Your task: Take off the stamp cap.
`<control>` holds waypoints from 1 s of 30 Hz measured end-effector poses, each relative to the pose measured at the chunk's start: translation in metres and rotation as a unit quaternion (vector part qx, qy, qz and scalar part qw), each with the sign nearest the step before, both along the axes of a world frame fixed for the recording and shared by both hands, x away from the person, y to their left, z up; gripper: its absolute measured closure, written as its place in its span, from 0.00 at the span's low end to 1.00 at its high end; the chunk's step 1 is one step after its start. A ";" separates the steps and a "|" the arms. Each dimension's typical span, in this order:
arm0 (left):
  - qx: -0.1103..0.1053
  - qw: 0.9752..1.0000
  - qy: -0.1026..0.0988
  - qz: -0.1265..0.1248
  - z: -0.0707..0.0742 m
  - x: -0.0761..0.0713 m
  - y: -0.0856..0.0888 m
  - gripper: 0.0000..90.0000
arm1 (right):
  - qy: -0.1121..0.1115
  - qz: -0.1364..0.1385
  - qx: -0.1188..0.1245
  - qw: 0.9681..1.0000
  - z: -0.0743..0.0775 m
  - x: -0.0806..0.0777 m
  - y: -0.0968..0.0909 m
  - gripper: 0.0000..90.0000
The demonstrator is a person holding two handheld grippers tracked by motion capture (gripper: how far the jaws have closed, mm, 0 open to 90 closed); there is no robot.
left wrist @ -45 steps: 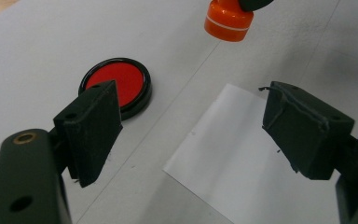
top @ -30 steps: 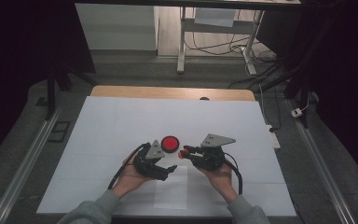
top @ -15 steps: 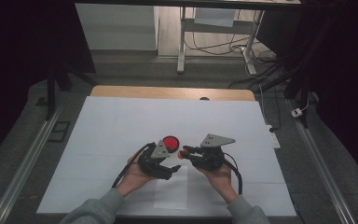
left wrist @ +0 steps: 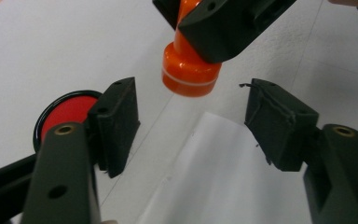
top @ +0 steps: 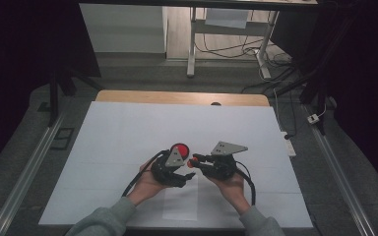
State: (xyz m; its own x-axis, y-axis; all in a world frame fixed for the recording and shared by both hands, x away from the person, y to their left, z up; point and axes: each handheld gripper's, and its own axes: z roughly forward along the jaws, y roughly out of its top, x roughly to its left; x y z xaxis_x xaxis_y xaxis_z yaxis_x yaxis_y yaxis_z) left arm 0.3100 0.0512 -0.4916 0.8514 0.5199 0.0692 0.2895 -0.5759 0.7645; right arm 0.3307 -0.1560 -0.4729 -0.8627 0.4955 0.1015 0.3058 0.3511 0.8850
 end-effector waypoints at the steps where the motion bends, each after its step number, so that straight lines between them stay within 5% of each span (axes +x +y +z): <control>1: 0.003 1.000 0.000 0.000 0.000 0.000 0.000 0.41 | 0.000 0.000 0.000 1.000 0.000 0.000 0.000 0.80; 30: 0.013 1.000 -0.006 0.003 0.000 0.003 -0.008 0.67 | 0.001 0.001 0.002 1.000 -0.001 0.000 0.001 0.80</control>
